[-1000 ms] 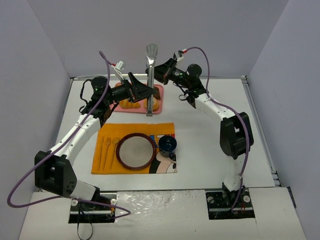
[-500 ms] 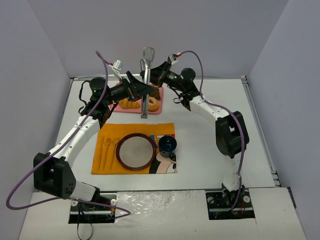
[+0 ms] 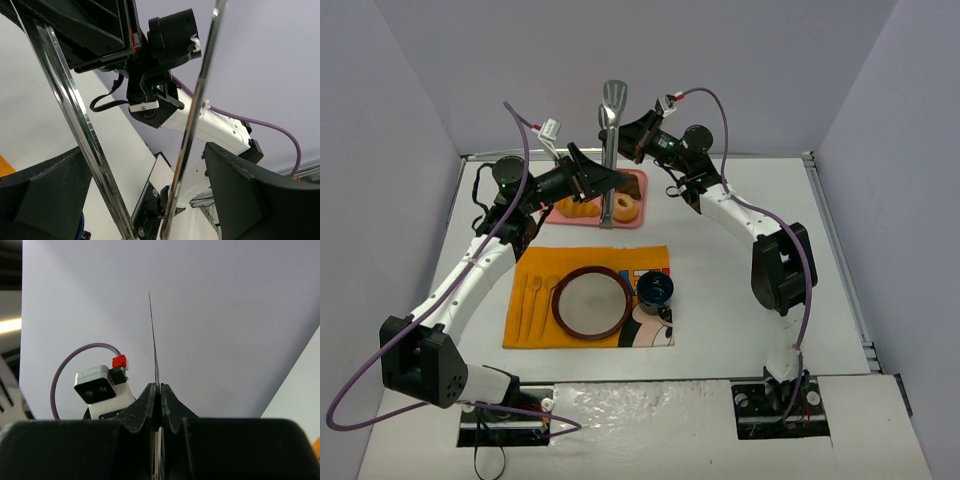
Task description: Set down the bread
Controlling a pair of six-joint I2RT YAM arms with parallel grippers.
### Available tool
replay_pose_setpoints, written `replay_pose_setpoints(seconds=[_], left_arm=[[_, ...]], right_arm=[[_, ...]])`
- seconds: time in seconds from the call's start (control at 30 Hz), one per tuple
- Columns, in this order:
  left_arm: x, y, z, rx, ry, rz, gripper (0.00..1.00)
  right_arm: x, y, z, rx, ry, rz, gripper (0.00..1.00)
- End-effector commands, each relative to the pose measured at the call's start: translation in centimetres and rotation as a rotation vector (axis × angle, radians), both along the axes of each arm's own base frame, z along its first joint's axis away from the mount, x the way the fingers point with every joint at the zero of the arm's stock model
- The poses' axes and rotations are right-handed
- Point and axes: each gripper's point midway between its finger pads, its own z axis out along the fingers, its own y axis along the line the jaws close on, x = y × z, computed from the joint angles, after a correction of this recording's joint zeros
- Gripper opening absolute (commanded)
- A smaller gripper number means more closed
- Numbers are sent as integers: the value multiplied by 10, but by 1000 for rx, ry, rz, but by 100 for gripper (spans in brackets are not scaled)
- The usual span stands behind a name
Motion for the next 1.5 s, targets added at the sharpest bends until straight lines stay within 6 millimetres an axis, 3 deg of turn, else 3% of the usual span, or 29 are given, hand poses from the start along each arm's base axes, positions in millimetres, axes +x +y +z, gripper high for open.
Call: replay_pose_setpoints(seconds=[0.0,0.27,0.77,1.47], left_arm=[[-19,3,43,-46,-148,-16,83],[-17,3,44,-46,-141,-13,69],[-16,3,50,-36,-156,-7,69],[-6,1,54,-43,-163,5,63]], right_arm=[[-2,-7,36,54,-116,-6,0],[-1,-13,32,43,-115,-15,0],[-4,-32,26,23,-106,-26,0],[-22,-17,35,44,-120,4,0]])
